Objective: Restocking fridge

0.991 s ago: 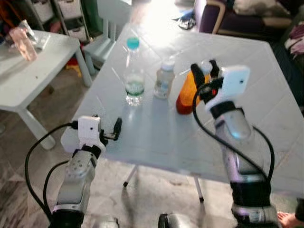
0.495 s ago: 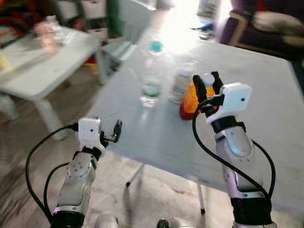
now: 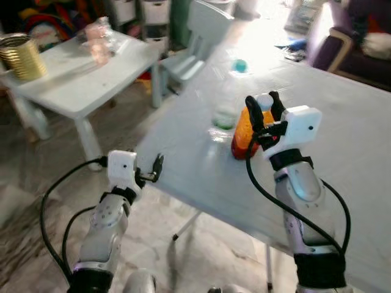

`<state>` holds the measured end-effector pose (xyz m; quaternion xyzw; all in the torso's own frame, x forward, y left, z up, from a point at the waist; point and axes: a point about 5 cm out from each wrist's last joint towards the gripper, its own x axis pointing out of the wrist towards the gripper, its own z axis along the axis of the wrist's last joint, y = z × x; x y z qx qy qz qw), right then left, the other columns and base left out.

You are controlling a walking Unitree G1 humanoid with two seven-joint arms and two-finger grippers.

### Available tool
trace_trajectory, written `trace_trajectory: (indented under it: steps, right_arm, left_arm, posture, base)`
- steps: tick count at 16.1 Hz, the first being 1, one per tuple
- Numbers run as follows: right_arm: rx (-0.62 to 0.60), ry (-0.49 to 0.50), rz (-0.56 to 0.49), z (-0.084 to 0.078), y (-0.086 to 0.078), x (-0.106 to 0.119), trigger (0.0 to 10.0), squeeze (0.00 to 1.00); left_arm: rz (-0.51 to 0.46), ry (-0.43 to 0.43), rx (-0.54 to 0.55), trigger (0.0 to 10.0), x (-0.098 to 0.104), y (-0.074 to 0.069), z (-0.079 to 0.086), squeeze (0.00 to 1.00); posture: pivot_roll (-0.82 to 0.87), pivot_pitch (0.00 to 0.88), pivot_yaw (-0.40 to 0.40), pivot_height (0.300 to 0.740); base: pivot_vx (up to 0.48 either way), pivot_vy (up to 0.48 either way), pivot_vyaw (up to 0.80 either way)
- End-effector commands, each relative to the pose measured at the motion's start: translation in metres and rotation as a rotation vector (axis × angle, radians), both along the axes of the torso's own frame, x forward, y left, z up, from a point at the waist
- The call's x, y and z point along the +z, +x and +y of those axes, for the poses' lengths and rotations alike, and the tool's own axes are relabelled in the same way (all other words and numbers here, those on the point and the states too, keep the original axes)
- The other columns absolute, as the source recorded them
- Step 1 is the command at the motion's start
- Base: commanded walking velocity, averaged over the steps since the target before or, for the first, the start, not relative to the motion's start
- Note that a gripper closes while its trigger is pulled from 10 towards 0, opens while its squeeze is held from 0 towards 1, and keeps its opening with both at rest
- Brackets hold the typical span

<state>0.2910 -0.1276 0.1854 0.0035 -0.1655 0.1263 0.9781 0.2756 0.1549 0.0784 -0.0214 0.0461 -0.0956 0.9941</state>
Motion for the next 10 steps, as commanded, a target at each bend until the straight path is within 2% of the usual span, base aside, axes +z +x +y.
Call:
trace_trajectory:
  steps: [1,10]
  right_arm:
    - [0.042,-0.004,0.136,0.0055,-0.0004,-0.0268,10.0,0.0]
    - [0.066,0.004,0.14,0.0073,0.0033,-0.0256,10.0,0.0]
  left_arm:
    - [0.035,0.008,0.014,10.0,-0.0073,-0.0035,0.0016,0.0]
    - [0.035,0.007,0.018,10.0,-0.0077,-0.0019,0.0008,0.0]
  posture:
    - [0.06,0.051,-0.065,0.74]
    - [0.07,0.051,-0.067,0.74]
  base:
    - [-0.251,0.341,0.8]
    - [-0.252,0.342,0.8]
